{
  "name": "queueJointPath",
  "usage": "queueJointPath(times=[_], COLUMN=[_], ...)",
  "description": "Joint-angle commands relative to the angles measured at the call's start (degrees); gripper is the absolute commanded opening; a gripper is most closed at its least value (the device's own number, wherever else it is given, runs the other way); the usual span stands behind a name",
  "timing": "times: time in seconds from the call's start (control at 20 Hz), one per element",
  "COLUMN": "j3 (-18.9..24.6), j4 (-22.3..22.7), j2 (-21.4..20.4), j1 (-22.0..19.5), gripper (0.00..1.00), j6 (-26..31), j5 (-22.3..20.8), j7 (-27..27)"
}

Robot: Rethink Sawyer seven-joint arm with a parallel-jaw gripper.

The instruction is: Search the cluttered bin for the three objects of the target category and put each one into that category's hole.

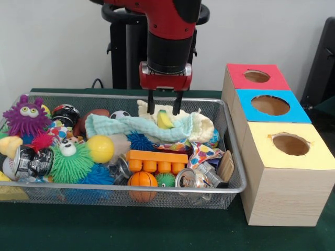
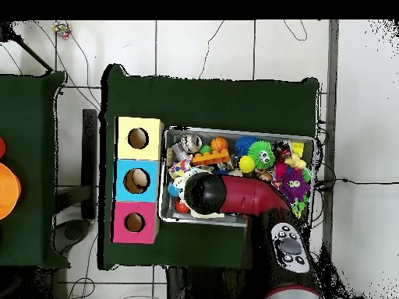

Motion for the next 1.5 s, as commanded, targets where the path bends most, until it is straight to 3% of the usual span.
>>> queueJointPath(times=[0.05,0.3,0.5,0.8,1.1,1.5], j3=[1.16,1.68,0.83,0.40,1.36,2.88], j4=[-0.55,-0.92,-4.57,-6.09,-5.86,-4.12], j2=[8.39,11.40,16.32,17.95,16.91,10.81], j1=[-1.47,-1.80,-0.46,0.86,-0.06,-1.41], gripper=[1.00,1.00,1.00,1.00,1.00,1.00], j6=[-6.75,-9.61,-11.97,-11.43,-10.49,-2.49], j5=[0.44,0.71,0.90,2.47,2.87,5.74], j7=[9.91,9.83,10.24,10.48,9.48,8.57])
